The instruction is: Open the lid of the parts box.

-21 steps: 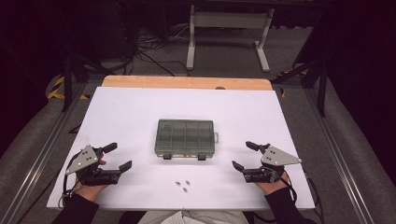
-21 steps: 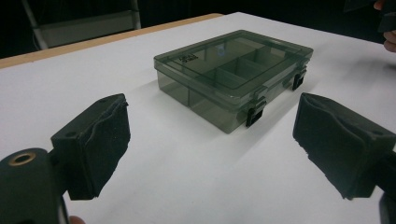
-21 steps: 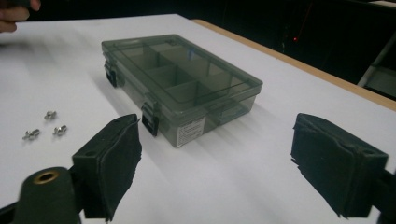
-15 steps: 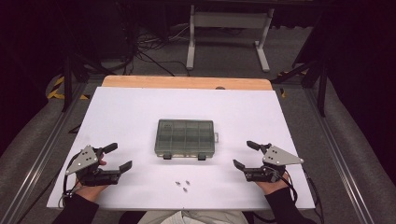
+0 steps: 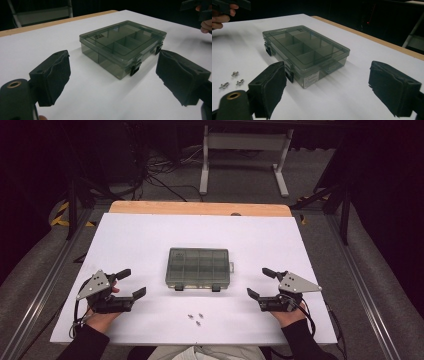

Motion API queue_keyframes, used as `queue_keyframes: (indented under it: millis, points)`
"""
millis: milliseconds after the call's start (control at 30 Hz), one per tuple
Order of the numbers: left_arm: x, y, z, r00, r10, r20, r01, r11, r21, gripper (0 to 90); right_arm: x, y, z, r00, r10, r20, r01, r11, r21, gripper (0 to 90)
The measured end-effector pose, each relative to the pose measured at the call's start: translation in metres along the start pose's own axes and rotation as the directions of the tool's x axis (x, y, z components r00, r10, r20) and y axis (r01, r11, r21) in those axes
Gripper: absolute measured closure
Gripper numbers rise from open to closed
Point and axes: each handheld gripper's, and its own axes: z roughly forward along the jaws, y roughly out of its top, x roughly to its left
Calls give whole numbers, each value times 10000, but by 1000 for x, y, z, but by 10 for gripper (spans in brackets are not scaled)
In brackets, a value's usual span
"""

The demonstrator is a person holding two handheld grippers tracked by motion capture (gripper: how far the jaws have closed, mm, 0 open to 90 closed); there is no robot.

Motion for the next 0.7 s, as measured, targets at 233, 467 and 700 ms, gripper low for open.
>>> queue_keyframes:
  millis: [233, 467, 700]
  points:
    - [3, 7, 12, 10000, -21, 48, 21, 10000, 22, 131, 0, 10, 11, 9997, -152, -169, 150, 9998, -100, 141]
    - [8, 16, 23, 9998, -183, -29, 183, 9998, -62, 133, -3, 14, 17, 9998, 8, -220, -12, 9999, -154, 131]
    - [5, 23, 38, 9997, -65, 225, 64, 10000, 60, 135, -3, 18, 24, 9995, 94, -287, -93, 9999, 38, 145]
